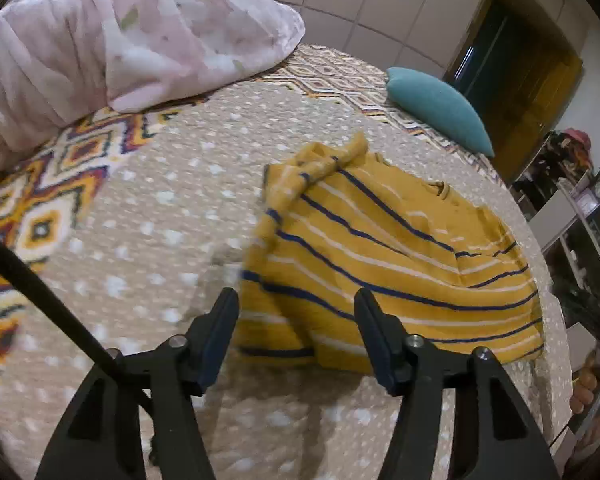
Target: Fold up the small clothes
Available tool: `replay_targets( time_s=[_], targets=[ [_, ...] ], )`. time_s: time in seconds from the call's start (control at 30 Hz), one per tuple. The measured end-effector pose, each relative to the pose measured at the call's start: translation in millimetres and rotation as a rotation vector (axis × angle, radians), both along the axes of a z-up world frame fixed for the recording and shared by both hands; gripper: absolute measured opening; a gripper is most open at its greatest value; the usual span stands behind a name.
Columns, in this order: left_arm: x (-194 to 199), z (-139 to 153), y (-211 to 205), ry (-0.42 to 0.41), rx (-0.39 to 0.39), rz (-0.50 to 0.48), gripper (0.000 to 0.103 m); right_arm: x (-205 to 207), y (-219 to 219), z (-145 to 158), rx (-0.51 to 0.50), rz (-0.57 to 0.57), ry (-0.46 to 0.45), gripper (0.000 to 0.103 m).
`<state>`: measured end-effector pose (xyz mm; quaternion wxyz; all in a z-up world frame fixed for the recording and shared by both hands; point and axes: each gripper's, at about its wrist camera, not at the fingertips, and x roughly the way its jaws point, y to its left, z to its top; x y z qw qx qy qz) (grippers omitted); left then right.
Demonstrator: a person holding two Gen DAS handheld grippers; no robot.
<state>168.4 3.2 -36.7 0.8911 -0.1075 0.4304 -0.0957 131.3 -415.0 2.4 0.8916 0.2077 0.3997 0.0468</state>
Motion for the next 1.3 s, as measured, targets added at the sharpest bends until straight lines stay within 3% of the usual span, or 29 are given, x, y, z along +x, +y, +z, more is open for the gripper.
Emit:
replay_targets(
  time_s=[0.13,0.2,0.3,0.37,0.4,0.53,0.6,0.73,0.9,1.03,1.17,1.3],
  targets=[
    [5,-25,-5,0.002,0.071,0.030,0.060,57,27,-26,-0.070,0.047,0.093,0.020],
    [4,-34,3,0.012,0.029,0.028,0.063,88,30,-44,-0.153,0.019,0.156,0.020],
    [2,-37,18,0.006,-0.075,0.021,0.065,114,22,-59,-0.147,-0.038,0.227,0.016],
    [-1,-32,24,-0.012,-0.100,0.018,0.065,117,26,-42,-0.170,-0.085,0.212,0.017],
    [-4,-28,27,-0.027,-0.100,0.016,0.065,114,37,-28,-0.190,-0.078,0.162,0.021],
    [-12,-15,43,-0.067,-0.109,0.023,0.065,115,108,3,-0.186,0.101,0.078,0.021],
    [-13,-9,58,-0.080,-0.127,0.047,0.067,125,161,2,-0.180,0.236,0.088,0.021],
    [-9,-9,90,-0.097,-0.110,0.139,0.068,149,248,-17,-0.240,0.390,0.101,0.020],
    [-4,-16,129,-0.056,-0.169,0.221,0.068,192,328,-53,-0.390,0.450,0.166,0.020],
    [-4,-17,141,-0.050,-0.199,0.245,0.068,206,343,-70,-0.483,0.419,0.199,0.022],
    [-5,-17,141,-0.044,-0.198,0.245,0.068,203,337,-49,-0.455,0.395,0.195,0.022],
    [-6,-18,146,-0.045,-0.189,0.276,0.068,158,322,-13,-0.294,0.431,0.140,0.027]
  ],
)
